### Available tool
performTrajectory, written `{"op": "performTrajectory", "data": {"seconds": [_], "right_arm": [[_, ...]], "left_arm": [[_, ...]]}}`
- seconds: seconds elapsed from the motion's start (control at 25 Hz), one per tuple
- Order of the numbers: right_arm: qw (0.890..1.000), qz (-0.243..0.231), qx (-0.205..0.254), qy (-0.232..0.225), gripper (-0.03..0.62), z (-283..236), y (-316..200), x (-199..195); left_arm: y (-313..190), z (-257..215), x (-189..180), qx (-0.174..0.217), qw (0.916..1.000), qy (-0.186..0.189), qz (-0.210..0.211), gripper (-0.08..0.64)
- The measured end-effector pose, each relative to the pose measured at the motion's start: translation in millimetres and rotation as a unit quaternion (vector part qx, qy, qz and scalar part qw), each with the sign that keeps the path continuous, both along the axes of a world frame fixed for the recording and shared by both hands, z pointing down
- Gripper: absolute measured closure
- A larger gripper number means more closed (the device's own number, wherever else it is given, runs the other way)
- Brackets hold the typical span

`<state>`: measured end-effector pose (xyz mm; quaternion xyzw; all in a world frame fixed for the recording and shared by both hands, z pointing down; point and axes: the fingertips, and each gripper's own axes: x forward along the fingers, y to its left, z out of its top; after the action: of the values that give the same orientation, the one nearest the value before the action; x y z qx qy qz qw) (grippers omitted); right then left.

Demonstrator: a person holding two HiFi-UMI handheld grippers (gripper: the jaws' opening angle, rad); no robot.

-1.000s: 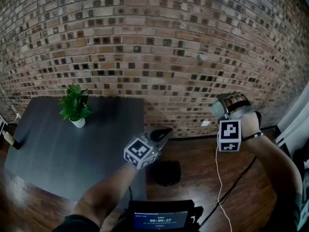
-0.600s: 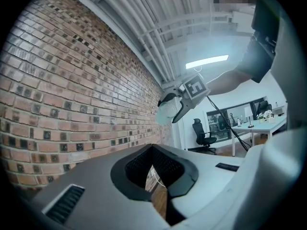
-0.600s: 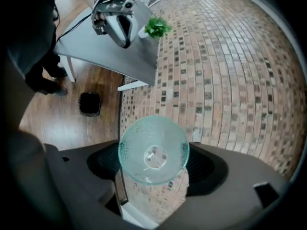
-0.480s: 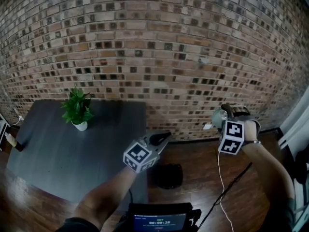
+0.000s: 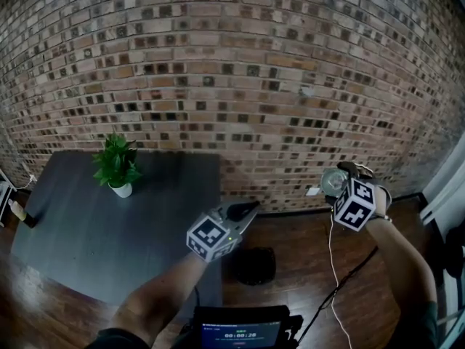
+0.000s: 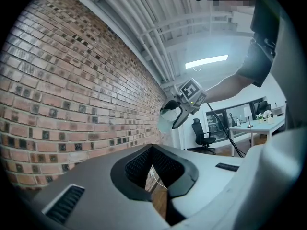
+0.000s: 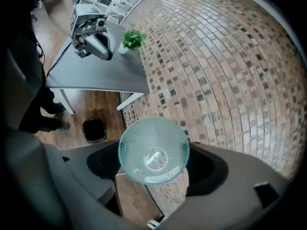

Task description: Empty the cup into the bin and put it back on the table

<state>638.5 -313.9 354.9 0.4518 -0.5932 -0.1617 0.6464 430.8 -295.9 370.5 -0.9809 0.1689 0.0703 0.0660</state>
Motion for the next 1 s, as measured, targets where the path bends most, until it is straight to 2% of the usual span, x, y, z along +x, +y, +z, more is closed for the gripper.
{"op": "performTrajectory", "data": {"seconds": [0.24, 0.52, 0.8, 1.0], "right_arm": [[0.994, 0.027, 0.004, -0.108, 0.198, 16, -1, 12], [0.980, 0.026, 0.028, -0.196, 0.198, 13, 6, -3], [0.946, 0.028, 0.033, -0.322, 0.198, 12, 14, -21], [0.931, 0.029, 0.038, -0.363, 0.198, 17, 20, -27]], "left_arm": [[3, -3, 2, 0.002, 1.0000, 0.002, 0.001, 0.559], [7, -9, -1, -0.011, 0.9998, 0.012, -0.006, 0.559], [20, -20, -6, -0.005, 0.9994, 0.031, -0.011, 0.559], [30, -29, -8, 0.000, 0.9991, 0.042, -0.008, 0.559]]}}
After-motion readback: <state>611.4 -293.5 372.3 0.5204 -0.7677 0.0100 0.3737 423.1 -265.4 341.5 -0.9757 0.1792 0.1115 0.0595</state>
